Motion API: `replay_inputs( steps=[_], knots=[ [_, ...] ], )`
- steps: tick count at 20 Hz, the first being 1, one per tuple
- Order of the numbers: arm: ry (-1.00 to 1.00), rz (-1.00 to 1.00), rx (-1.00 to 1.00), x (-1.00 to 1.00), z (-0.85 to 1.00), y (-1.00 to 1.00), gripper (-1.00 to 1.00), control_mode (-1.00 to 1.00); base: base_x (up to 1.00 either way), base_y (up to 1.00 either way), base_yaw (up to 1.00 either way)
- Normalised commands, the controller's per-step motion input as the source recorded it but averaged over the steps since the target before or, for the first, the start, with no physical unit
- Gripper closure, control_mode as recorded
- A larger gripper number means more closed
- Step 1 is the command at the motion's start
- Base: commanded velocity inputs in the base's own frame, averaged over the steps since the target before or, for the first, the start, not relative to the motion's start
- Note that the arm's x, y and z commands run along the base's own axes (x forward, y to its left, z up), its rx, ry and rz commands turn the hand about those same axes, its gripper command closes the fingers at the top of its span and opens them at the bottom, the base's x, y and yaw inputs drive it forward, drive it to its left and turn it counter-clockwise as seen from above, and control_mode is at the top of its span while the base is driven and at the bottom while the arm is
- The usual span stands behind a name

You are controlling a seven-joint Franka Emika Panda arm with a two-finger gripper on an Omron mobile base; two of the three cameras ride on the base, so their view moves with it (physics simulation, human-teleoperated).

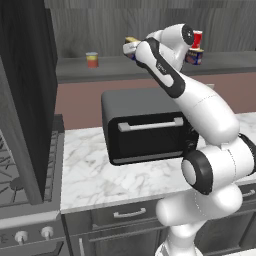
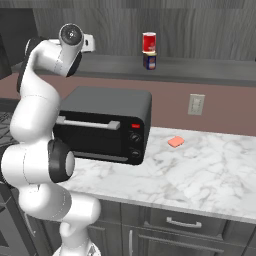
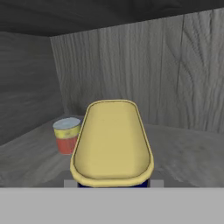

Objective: Stack two cans on top of the other two cans in the cabinet.

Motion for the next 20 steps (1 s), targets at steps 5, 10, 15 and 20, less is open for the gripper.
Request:
replay_inputs(
  steps=[5,10,15,20],
  knots=[
    [0.00,0.00,0.00,-0.07,0.18,0.22,1.00,-1.00,0.00,0.00,0.00],
    [0.00,0.01,0.00,0.00,0.16,0.25,1.00,-1.00,0.00,0.00,0.00],
    [0.00,0.03,0.00,0.00,0.05,0.35,1.00,-1.00,0.00,0.00,0.00],
    [0.00,0.04,0.00,0.01,0.02,0.35,1.00,-1.00,0.00,0.00,0.00]
  ],
)
